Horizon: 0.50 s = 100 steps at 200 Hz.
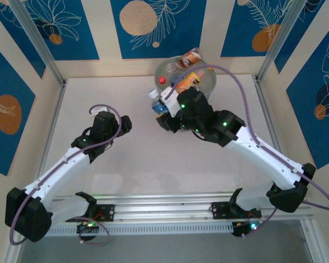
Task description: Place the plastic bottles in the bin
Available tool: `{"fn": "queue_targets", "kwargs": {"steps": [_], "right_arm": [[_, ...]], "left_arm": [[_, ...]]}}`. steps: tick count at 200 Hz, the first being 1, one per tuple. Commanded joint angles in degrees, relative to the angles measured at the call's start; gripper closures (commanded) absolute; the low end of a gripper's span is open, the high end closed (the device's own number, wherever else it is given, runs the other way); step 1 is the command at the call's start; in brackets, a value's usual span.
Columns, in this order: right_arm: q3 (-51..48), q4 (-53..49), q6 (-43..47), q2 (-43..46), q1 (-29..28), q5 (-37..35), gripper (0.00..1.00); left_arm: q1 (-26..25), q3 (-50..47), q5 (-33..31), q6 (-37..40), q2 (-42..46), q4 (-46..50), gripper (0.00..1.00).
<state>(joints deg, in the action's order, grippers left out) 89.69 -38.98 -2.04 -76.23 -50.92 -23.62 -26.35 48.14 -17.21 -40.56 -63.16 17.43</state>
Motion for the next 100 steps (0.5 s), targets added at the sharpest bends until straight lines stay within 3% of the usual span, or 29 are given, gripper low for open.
{"fn": "queue_targets", "kwargs": {"steps": [1, 48, 100], "right_arm": [[2.4, 5.0, -8.8, -0.3, 2.8, -6.7, 0.57], [11.3, 4.9, -24.6, -7.3, 12.2, -9.1, 0.56], [22.1, 4.2, -28.8, -18.8, 16.4, -12.3, 0.56]], "left_arm": [[0.8, 3.6, 2.1, 2.6, -0.2, -1.6, 0.00], [0.7, 7.3, 6.2, 4.1, -4.0, -3.5, 0.00], [0.6, 9.7, 7.9, 5.2, -6.2, -5.5, 0.00]]}}
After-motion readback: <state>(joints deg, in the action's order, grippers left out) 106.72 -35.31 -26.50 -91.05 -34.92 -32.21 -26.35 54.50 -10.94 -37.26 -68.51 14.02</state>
